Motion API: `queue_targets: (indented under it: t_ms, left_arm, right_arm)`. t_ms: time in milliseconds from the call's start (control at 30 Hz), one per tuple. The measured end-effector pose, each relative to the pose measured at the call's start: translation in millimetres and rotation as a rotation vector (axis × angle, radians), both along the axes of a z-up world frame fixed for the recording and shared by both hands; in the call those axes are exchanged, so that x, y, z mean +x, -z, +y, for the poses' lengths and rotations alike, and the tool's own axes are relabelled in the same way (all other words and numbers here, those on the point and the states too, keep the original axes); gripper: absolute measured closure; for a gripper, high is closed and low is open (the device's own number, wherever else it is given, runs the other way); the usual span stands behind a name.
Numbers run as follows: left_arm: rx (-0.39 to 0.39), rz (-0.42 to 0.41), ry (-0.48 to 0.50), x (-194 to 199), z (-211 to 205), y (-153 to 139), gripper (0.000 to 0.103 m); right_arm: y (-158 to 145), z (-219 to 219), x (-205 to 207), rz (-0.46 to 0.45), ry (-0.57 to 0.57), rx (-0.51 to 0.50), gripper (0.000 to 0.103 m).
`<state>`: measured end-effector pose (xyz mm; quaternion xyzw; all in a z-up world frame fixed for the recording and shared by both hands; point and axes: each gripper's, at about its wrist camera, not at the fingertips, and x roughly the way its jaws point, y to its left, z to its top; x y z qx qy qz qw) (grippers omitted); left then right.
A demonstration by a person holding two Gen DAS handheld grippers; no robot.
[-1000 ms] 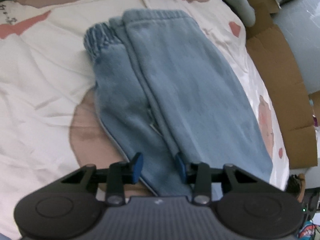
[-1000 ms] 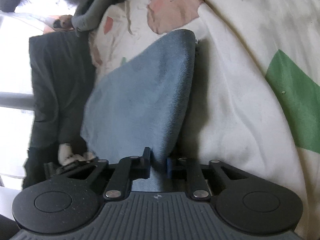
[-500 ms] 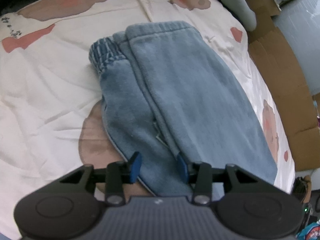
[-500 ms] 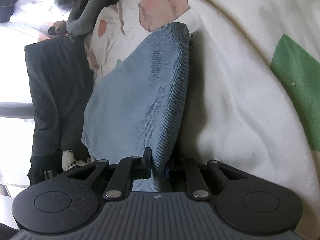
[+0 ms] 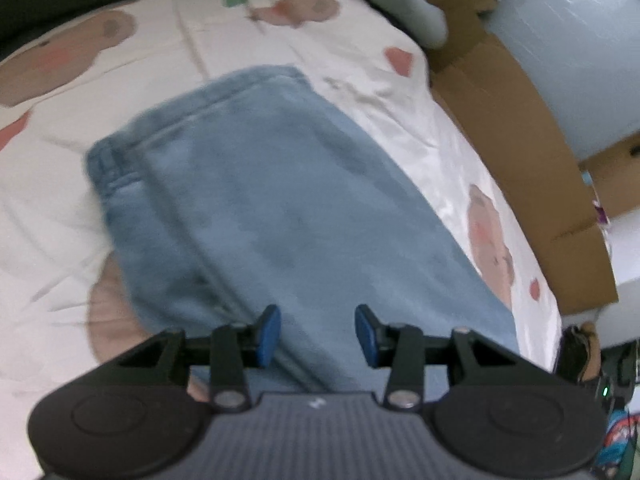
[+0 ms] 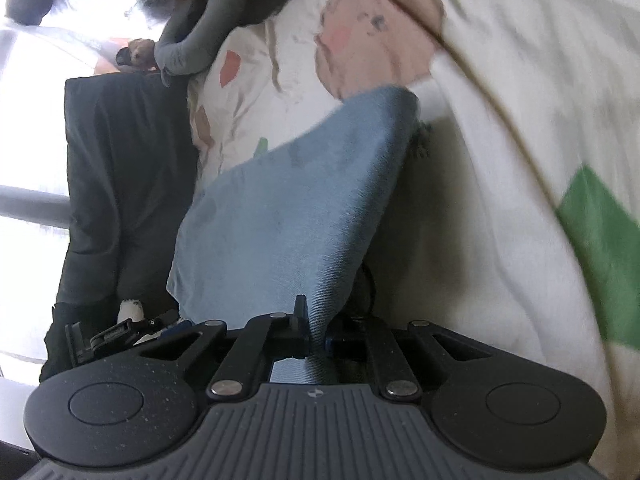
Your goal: Fold clothes
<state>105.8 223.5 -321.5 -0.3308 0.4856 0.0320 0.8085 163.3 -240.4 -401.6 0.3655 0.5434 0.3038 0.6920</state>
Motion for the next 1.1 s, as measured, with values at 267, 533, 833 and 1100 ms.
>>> queue_targets:
  t_ms: [267,533,833,1100]
  left_arm:
    - [-0.002,-0.034,0.081,18.2,-18.8,-5.4,0.059]
    - [-0.003,-0.045,0.133,31.1,-26.6,-2.0,0.059]
    - [0.016,-0.065,0.239,62.0,-45.2,-6.8,0.059]
    - [0.017,-0.085,0.306,87.3,-66.1,-10.2,0.059]
  right_arm:
    - [-13.0,-23.6,20.7,-0.004,0.032,-0.030,0.098]
    - [-40.9,-67.5,45.6,-0.060,0.038,-0.094,0.098]
    - [-68.4,-109.8,69.2,-0.105,0.041,-0.176,0.098]
    - [-83.6,-135.5,81.8,-0.135,0.073,-0.205,0.098]
